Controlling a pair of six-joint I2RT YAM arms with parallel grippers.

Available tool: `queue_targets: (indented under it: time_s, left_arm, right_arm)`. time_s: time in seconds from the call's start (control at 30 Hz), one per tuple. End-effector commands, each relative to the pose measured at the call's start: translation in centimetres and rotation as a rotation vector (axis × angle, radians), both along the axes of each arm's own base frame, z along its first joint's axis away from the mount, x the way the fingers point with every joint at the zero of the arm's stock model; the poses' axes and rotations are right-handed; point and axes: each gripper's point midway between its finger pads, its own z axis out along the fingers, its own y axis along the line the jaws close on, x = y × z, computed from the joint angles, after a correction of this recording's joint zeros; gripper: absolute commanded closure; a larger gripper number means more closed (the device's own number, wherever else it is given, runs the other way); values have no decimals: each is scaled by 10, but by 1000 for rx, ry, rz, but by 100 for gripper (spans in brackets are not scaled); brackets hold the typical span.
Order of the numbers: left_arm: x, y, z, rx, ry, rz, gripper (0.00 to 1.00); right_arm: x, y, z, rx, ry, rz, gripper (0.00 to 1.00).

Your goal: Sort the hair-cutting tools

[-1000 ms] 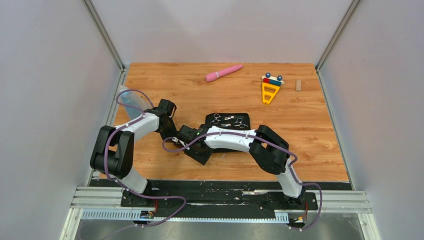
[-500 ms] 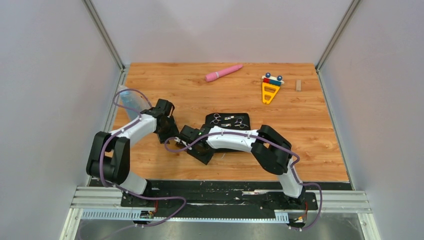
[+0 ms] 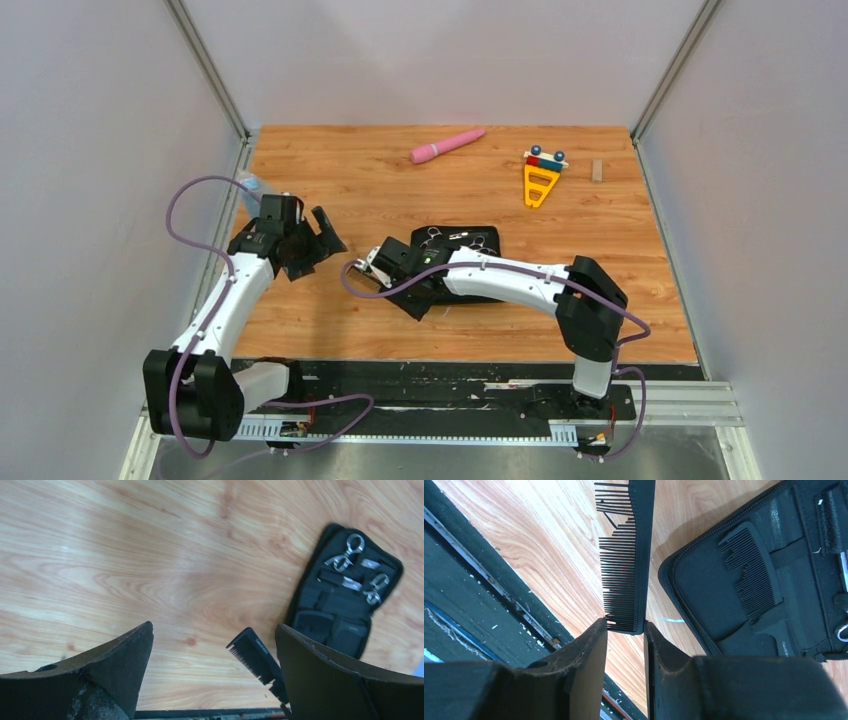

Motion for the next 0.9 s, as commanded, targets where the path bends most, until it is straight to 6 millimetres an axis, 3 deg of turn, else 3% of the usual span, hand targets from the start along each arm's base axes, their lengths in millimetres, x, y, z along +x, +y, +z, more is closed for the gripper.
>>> queue_targets:
  time_s: [0.0,0.23,0.37,0.6,0.87]
  left_arm:
    - [-3,-32,11,-159,-51,-128,0]
    - [-4,-61,24,-304,-119,-259,1]
    - [-6,-62,20,-299,-106,-289,4]
    - [-13,-71,10,-341,-55,-355,16]
    - [-16,-80,13,-392,-54,-414,33]
  right_arm:
    - [5,0,16,53,-49,23,100]
    - [4,-4,25,86,-70,14,100]
    - [3,-7,31,111,-84,12,100]
    - [0,-11,41,158,-102,13,100]
    - [-1,-12,46,185,-115,14,100]
